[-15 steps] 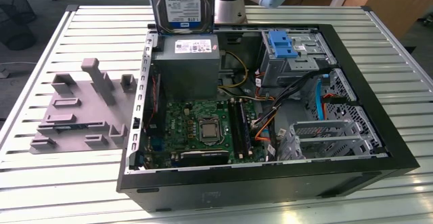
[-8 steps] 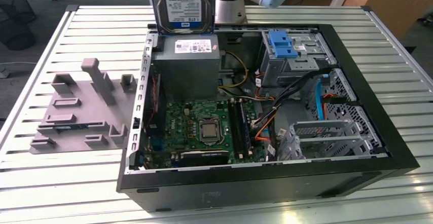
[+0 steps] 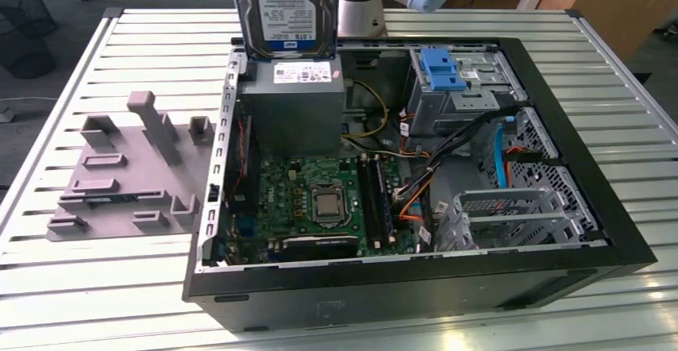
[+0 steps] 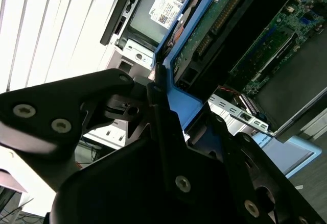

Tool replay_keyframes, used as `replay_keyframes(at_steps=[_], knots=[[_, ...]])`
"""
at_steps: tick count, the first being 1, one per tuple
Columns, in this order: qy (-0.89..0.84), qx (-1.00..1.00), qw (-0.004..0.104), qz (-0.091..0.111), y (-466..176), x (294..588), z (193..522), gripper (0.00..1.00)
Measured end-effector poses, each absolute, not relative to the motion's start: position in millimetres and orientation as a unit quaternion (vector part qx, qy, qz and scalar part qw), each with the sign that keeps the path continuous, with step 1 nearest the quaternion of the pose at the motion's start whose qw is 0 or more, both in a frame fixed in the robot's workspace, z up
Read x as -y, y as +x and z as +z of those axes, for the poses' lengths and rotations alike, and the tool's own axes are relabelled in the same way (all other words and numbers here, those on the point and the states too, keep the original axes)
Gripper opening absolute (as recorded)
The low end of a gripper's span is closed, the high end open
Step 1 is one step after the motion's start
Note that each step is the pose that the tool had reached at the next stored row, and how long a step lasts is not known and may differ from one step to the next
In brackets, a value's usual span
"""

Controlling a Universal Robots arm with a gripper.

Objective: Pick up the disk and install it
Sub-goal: 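Pick up the disk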

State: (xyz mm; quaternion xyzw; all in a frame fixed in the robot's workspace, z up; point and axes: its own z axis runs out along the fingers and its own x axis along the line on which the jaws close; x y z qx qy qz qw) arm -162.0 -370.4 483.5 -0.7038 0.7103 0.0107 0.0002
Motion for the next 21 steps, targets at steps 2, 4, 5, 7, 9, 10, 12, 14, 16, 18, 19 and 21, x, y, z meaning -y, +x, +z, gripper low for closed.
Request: replay_keyframes(at_steps=[2,4,5,7,9,10,12,14,16,18,19,21], knots=[[-0.703,-0.711,0.000,0.011,-162,371,483,0.36],[-0.703,-0.711,0.000,0.011,-161,371,484,0.36],[-0.703,-0.711,0.000,0.011,-159,371,484,0.36],[-0.703,-0.711,0.000,0.011,-155,371,483,0.36],[-0.703,-0.711,0.000,0.011,-152,371,483,0.36],[-0.703,-0.711,0.000,0.011,-151,371,483,0.36],[-0.703,-0.711,0.000,0.011,-150,371,483,0.36],[-0.703,-0.711,0.000,0.011,-150,371,483,0.36],[-0.703,-0.711,0.000,0.011,-150,371,483,0.36],[-0.703,-0.711,0.000,0.011,-150,371,483,0.36],[-0.703,-0.711,0.000,0.011,-150,371,483,0.36],[-0.703,-0.711,0.000,0.011,-150,373,483,0.36]])
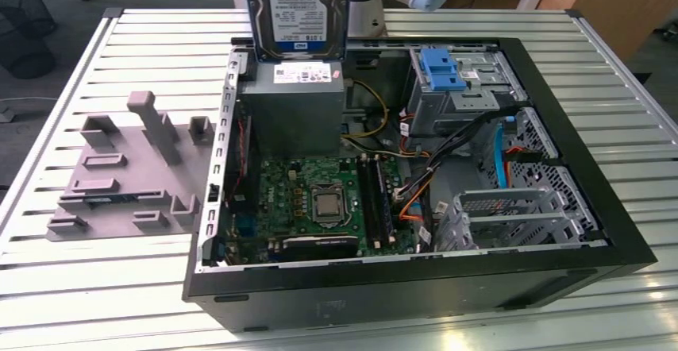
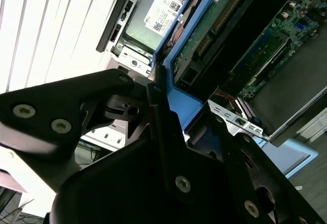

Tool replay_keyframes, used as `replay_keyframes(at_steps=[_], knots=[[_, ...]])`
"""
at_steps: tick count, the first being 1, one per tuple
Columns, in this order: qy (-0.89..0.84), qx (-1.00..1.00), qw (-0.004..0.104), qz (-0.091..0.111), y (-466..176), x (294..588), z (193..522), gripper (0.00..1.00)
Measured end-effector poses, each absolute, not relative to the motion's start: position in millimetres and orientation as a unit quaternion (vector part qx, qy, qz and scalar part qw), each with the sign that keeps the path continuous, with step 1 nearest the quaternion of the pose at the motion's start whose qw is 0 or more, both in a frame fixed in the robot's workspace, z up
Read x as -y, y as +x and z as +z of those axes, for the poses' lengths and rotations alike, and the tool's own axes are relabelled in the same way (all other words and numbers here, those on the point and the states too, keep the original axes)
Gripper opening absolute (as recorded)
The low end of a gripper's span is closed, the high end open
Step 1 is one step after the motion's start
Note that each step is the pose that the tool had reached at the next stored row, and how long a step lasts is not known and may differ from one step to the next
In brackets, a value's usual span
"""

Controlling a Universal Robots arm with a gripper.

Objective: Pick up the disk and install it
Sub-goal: 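Pick up the disk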

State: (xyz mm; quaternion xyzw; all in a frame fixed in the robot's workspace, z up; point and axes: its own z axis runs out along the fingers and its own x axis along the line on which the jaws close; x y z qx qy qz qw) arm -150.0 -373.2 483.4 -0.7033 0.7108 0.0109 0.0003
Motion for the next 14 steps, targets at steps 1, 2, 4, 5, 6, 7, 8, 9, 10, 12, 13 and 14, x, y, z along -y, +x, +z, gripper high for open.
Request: replay_keyframes(at_steps=[1,2,4,5,6,7,8,9,10,12,13,14], knots=[[-0.703,-0.711,0.000,0.011,-150,375,483,0.36],[-0.703,-0.711,0.000,0.011,-150,376,483,0.36],[-0.703,-0.711,0.000,0.011,-150,380,483,0.36],[-0.703,-0.711,0.000,0.011,-150,382,483,0.36],[-0.703,-0.711,0.000,0.011,-150,383,483,0.36],[-0.703,-0.711,0.000,0.011,-149,383,483,0.36],[-0.703,-0.711,0.000,0.011,-148,384,483,0.36],[-0.703,-0.711,0.000,0.011,-147,384,483,0.36],[-0.703,-0.711,0.000,0.011,-145,384,483,0.36],[-0.703,-0.711,0.000,0.011,-142,384,483,0.36],[-0.703,-0.711,0.000,0.011,-140,384,483,0.36],[-0.703,-0.711,0.000,0.011,-139,384,483,0.36]])
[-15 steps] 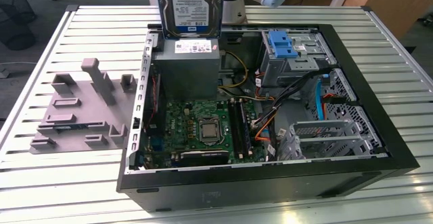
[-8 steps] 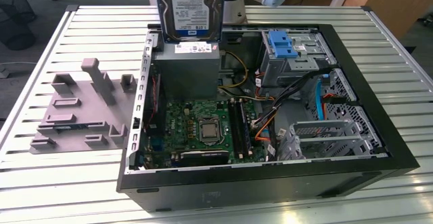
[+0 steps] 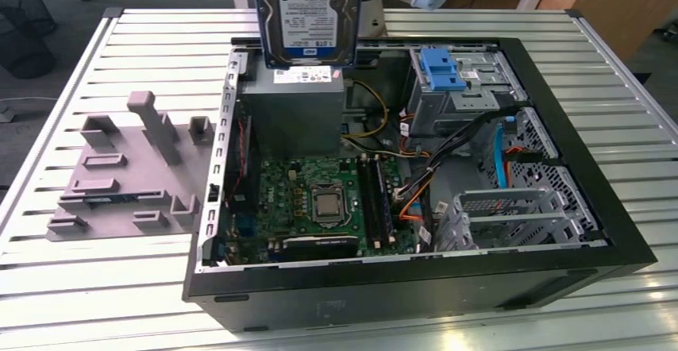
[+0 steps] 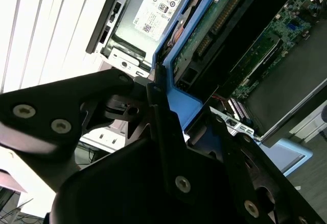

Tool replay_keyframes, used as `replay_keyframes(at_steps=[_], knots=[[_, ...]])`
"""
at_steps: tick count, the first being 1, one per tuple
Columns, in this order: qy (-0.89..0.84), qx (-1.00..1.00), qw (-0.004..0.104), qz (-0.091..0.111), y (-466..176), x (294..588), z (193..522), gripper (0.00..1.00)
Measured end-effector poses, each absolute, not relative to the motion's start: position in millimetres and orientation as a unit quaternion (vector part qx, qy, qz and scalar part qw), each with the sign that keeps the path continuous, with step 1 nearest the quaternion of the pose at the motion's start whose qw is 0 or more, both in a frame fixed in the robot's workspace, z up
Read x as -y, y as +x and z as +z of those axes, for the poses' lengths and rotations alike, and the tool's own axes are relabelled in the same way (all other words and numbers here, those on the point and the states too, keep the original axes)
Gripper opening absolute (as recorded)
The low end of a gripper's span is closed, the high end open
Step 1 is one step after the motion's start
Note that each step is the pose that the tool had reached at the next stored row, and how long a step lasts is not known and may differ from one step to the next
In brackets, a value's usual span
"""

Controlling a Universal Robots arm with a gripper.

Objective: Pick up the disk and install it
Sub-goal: 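Pick up the disk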

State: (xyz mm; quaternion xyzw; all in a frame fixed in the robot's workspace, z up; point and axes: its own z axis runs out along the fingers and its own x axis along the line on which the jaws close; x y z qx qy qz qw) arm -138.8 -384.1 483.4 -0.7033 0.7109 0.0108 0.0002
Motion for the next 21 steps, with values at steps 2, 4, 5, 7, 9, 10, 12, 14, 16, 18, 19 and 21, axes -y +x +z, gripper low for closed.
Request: replay_keyframes(at_steps=[2,4,5,7,9,10,12,14,16,18,19,21], knots=[[-0.703,-0.711,0.000,0.011,-135.4,384.1,483.4,0.36],[-0.703,-0.711,0.000,0.011,-132.8,384.1,483.5,0.36],[-0.703,-0.711,0.000,0.011,-132.4,384.2,483.5,0.36],[-0.703,-0.711,0.000,0.011,-132.4,384.2,483.4,0.36],[-0.703,-0.711,0.000,0.011,-132.0,384.1,483.4,0.36],[-0.703,-0.711,0.000,0.011,-132.0,384.1,483.4,0.36],[-0.703,-0.711,0.000,0.011,-131.9,384.1,483.4,0.36],[-0.703,-0.711,0.000,0.011,-131.9,384.1,483.4,0.36],[-0.703,-0.711,0.000,0.011,-131.8,384.1,483.4,0.36],[-0.703,-0.711,0.000,0.011,-131.8,384.1,483.4,0.36],[-0.703,-0.711,0.000,0.011,-131.8,384.1,483.4,0.36],[-0.703,-0.711,0.000,0.011,-131.6,385.7,483.4,0.36]])
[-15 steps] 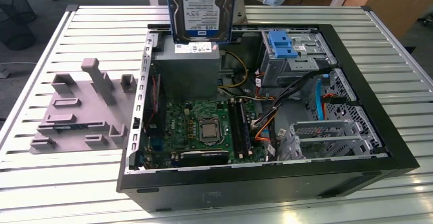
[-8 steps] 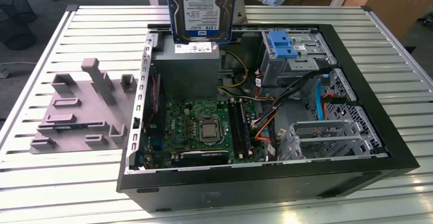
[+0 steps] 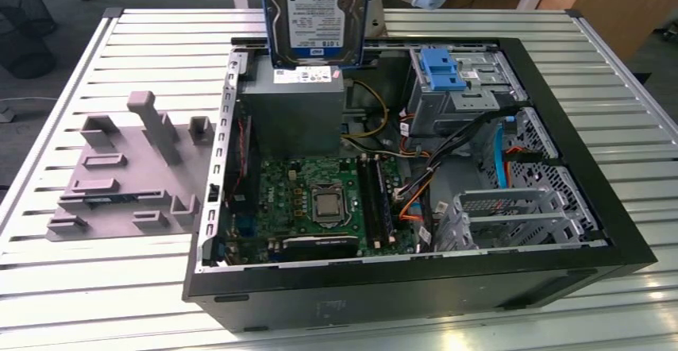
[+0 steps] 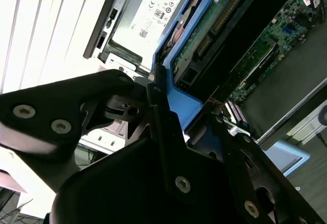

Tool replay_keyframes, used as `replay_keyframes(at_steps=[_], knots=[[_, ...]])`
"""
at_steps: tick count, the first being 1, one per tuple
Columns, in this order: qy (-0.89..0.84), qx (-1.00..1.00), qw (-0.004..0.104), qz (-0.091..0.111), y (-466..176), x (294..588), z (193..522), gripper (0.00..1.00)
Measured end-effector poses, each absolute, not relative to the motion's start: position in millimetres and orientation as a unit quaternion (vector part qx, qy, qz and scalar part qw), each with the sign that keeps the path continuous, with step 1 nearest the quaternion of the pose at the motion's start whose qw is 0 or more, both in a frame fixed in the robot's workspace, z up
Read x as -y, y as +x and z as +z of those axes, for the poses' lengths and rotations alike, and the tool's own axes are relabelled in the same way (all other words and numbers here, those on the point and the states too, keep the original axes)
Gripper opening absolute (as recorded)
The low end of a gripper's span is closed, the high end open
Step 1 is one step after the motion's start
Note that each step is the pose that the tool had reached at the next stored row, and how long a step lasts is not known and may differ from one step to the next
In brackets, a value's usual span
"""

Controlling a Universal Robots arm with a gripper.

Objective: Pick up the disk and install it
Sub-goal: 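Pick up the disk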

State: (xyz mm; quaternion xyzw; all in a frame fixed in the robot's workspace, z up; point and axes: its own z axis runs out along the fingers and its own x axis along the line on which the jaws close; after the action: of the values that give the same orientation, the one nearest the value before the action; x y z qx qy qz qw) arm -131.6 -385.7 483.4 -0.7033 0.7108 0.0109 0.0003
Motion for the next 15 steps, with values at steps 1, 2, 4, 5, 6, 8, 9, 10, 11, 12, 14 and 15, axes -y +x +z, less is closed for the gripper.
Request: replay_keyframes(at_steps=[1,2,4,5,6,8,9,10,11,12,14,15], knots=[[-0.703,-0.711,0.000,0.011,-132,388,483,0.36],[-0.703,-0.711,0.000,0.011,-132,390,483,0.36],[-0.703,-0.711,0.000,0.011,-132,395,483,0.36],[-0.703,-0.711,0.000,0.011,-132,397,483,0.36],[-0.703,-0.711,0.000,0.011,-132,399,483,0.36],[-0.703,-0.711,0.000,0.011,-132,402,483,0.36],[-0.703,-0.711,0.000,0.011,-132,403,483,0.36],[-0.703,-0.711,0.000,0.011,-131,403,483,0.36],[-0.703,-0.711,0.000,0.011,-129,403,483,0.36],[-0.703,-0.711,0.000,0.011,-127,403,483,0.36],[-0.703,-0.711,0.000,0.011,-124,404,483,0.36],[-0.703,-0.711,0.000,0.011,-123,404,483,0.36]])
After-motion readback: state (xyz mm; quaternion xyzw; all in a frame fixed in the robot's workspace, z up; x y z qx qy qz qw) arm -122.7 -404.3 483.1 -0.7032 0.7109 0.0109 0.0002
